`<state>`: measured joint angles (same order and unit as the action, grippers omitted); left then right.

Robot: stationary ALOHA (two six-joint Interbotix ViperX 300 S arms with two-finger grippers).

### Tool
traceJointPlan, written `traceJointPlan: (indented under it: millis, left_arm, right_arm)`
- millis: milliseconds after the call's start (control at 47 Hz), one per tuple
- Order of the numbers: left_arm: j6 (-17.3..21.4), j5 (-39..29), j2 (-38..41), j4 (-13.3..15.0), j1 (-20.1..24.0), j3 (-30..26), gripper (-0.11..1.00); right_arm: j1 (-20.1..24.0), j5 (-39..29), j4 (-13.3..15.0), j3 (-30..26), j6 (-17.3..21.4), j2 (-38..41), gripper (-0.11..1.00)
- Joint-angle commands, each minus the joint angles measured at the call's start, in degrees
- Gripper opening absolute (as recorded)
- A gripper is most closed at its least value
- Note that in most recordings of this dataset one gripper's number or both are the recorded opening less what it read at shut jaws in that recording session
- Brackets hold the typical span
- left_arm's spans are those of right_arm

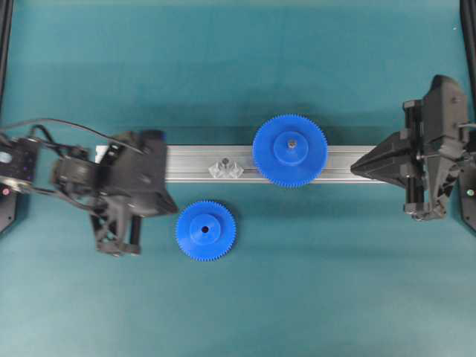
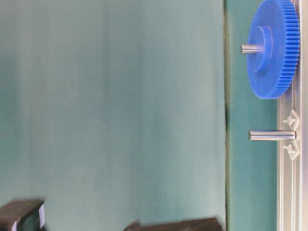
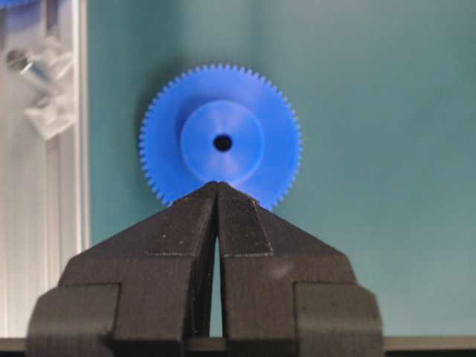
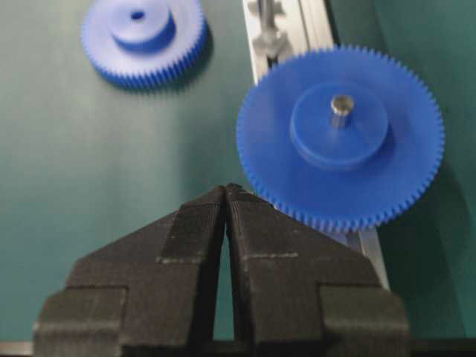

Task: Find the location of the shaft and insert the small gear.
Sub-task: 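Move the left gripper over the small blue gear on the table, then close the left gripper on the small blue gear's hub and lift it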

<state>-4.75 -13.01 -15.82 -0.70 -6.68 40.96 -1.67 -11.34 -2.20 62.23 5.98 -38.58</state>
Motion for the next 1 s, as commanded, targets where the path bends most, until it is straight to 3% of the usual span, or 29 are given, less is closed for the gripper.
traceJointPlan:
  millis: [0,128,319,404,978]
  left_arm:
    - [-0.2,0.2,1.5,-0.1,-0.4,-2.2,0.04]
    - [-0.2,0.0,3.6,-0.1,-0.4,-3.2,0.21]
    - [-1.2,0.1,6.9,-0.1,-0.7,-4.5,0.71]
    - [-1.1,0.4,8.9,-0.1,-1.7,-5.5,0.87]
    - [-1.1,-1.2,20.9,-0.1,-1.6,-10.9,0.84]
  right_arm:
    - [-0.1,-0.6,0.4,-1.8,0.2,0.9,0.11]
    - [-0.1,-0.8,0.4,-1.8,0.2,1.9,0.11]
    - [-0.1,-1.0,0.4,-1.8,0.2,2.4,0.11]
    - [-0.1,-1.1,0.4,-1.8,0.2,2.4,0.11]
    - [0.0,-2.9,0.4,-2.0,0.2,2.1,0.11]
